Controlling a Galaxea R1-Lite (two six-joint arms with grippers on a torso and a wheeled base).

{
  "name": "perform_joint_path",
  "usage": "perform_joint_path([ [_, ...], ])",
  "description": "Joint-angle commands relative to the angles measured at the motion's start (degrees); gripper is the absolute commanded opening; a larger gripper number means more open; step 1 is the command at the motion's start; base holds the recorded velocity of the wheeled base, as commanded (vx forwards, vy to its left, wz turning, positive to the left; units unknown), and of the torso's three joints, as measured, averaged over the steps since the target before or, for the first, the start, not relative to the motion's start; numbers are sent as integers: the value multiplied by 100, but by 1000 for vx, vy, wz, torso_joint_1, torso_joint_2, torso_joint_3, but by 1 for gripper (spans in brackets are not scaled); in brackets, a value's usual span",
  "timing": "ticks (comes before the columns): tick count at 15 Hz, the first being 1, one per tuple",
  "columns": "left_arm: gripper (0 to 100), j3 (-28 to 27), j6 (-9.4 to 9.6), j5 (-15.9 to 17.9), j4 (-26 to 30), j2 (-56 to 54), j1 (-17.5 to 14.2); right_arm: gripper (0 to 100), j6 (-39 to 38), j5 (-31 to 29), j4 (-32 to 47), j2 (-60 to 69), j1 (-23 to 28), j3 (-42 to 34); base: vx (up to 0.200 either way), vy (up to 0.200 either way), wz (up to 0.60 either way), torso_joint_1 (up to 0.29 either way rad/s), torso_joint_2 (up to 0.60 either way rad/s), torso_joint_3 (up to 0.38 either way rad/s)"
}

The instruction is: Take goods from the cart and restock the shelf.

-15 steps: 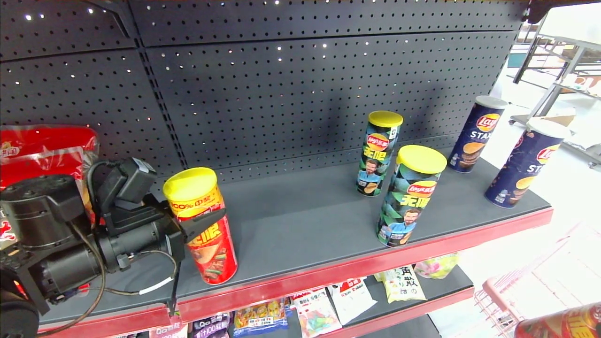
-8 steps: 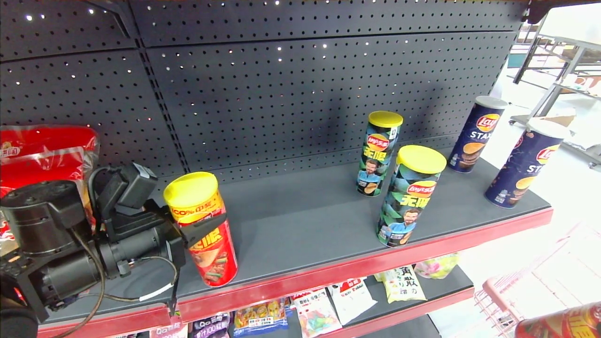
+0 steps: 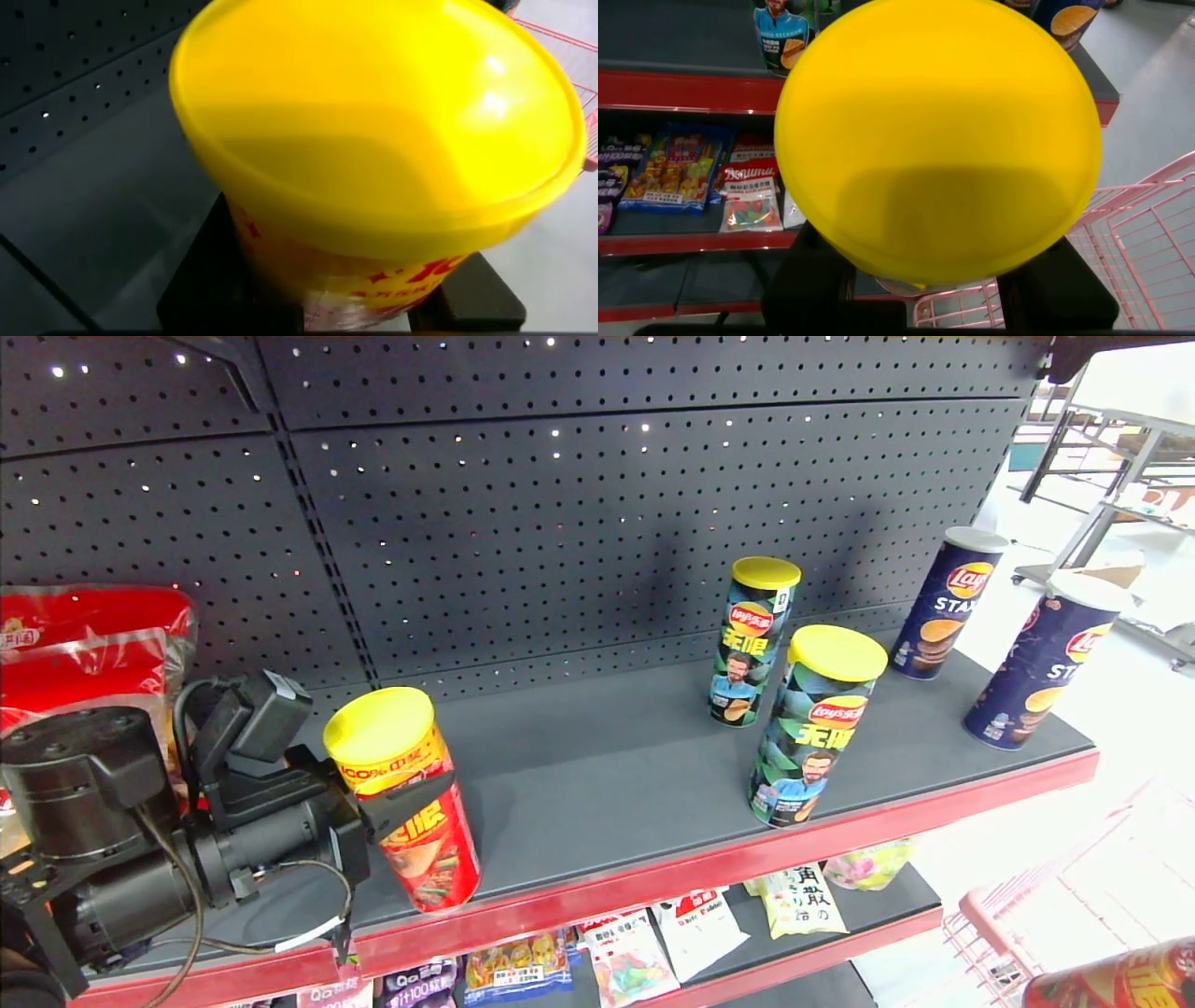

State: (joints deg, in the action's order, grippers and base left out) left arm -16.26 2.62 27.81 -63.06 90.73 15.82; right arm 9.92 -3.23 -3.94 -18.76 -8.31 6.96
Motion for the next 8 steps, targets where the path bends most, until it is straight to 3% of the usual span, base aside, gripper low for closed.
perform_joint_path([
  [1,0,27,2,-3,13,14,0,0,1,-2,-2,-40,-4,7,0,0,0,0,0,0],
  [8,0,88,54,-38,13,85,0,0,1,-2,-2,-40,-4,7,0,0,0,0,0,0],
])
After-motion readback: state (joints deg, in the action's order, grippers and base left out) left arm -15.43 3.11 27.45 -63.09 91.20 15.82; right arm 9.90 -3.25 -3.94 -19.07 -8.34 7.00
